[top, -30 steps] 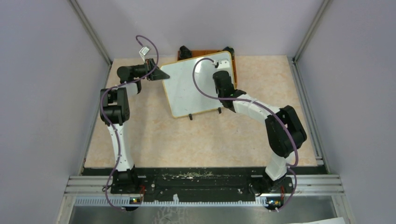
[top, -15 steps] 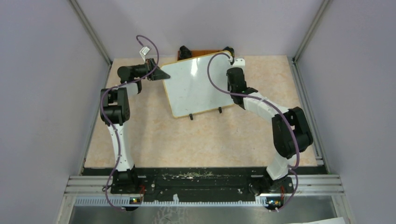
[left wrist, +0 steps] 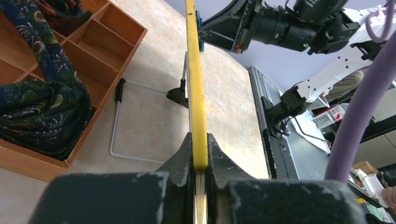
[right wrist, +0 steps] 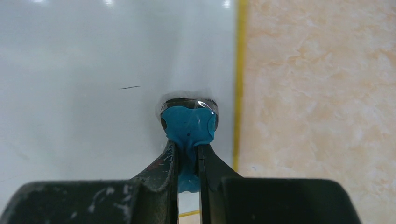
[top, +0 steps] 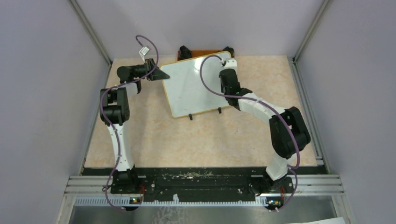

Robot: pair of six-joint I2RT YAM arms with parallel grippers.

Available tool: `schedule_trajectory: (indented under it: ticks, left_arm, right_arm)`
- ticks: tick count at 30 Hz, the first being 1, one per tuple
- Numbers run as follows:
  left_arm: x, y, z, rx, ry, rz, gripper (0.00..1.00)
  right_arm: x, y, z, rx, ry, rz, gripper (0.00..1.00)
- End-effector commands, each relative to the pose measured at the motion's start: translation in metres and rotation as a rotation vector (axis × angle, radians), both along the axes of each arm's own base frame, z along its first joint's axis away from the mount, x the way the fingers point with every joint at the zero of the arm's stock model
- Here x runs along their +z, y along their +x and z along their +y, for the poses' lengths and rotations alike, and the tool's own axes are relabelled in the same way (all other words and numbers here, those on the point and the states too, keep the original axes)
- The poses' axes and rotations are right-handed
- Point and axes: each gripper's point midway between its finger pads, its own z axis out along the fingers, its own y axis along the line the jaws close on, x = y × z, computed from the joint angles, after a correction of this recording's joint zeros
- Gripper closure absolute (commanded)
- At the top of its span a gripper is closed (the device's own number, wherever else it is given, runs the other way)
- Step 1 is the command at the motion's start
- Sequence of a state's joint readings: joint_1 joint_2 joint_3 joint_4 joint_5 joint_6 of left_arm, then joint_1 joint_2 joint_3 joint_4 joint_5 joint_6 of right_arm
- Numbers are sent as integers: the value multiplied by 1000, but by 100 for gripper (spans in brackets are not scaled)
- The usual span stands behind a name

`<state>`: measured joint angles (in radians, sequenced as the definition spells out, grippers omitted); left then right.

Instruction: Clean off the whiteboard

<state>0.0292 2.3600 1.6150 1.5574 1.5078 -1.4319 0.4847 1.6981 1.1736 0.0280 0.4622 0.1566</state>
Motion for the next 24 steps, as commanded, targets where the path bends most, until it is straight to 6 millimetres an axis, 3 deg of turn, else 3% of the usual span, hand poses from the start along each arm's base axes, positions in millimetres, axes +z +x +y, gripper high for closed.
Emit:
schedule_trajectory:
  ticks: [1, 7, 14, 18, 24]
  left_arm:
    - [-33, -38, 10, -187, 241, -208, 100]
    - [-31, -38, 10, -187, 242, -212, 100]
    - [-31, -39, 10, -187, 241, -210, 100]
    - [-31, -40, 9, -188, 241, -213, 100]
    - [-31, -40, 10, -187, 241, -212, 100]
  right_arm:
    - [20, -5, 76, 159, 11, -42, 100]
    - [6, -24, 146, 276, -7, -23, 100]
    - [-11, -45, 210, 380, -68, -12, 100]
    - [-15, -53, 231, 417, -68, -9, 100]
    - [-19, -62, 247, 448, -83, -7, 100]
